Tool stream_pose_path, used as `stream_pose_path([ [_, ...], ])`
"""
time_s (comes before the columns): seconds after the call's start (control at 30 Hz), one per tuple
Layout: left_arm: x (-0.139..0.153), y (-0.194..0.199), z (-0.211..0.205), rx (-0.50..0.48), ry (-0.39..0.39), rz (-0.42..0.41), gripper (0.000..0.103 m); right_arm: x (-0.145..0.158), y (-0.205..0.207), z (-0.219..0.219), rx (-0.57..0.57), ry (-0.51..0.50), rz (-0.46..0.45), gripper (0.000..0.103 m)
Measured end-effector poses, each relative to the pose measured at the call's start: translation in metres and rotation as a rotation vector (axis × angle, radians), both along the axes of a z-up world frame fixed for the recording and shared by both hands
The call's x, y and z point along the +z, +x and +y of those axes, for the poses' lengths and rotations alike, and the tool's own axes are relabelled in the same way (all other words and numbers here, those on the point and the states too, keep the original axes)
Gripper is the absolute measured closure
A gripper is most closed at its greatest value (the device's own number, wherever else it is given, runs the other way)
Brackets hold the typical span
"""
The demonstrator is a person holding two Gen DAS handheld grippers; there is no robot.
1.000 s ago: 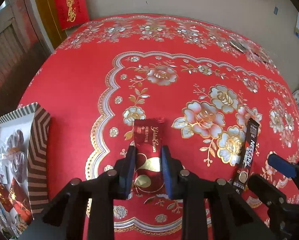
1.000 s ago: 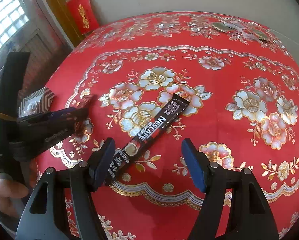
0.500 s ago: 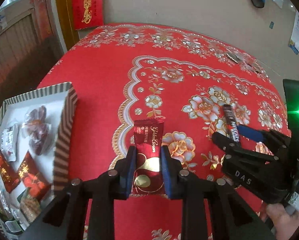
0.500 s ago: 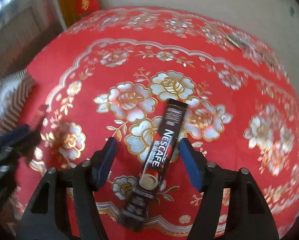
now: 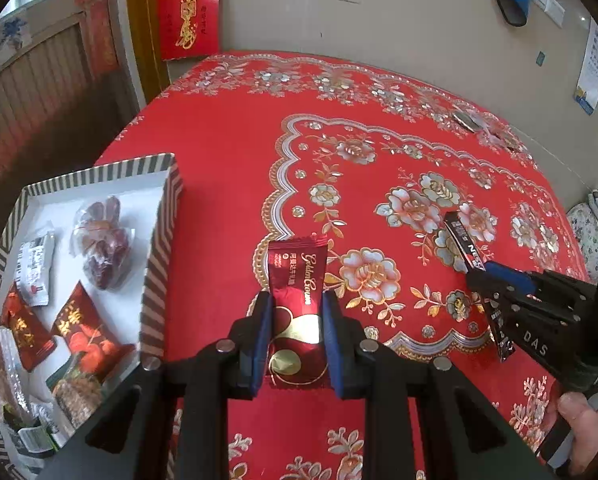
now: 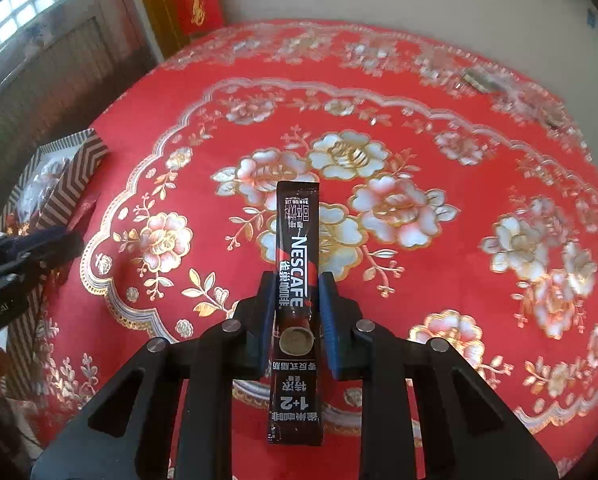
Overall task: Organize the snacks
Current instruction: 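Grasp the red Golden Cocoa bar with the left tool while the right tool grasps the Nescafe stick, then carry the red bar and Nescafe stick to the white tray and open both tools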
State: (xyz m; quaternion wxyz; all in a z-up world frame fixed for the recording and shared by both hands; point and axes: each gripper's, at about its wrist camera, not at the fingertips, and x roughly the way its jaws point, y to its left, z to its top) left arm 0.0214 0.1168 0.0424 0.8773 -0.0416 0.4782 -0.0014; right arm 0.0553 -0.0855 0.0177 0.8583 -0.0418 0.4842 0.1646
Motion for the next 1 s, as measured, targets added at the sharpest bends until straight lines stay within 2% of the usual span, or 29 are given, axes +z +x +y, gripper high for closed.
stream_pose_path([
  [0.27, 0.014, -0.020, 0.013, 0.039, 0.021, -0.042, 0.076, 0.022, -0.030, 0.021, 0.048, 0.057, -0.048, 0.082],
  [0.73, 0.038, -0.063, 0.072, 0.165, 0.077, -0.120, 0.076, 0.045, -0.065, 0.117, 0.237, 0.084, -0.084, 0.082],
  [1.0, 0.041, -0.081, 0.105, 0.227, 0.072, -0.133, 0.076, 0.056, -0.078, 0.159, 0.299, 0.083, -0.101, 0.082],
])
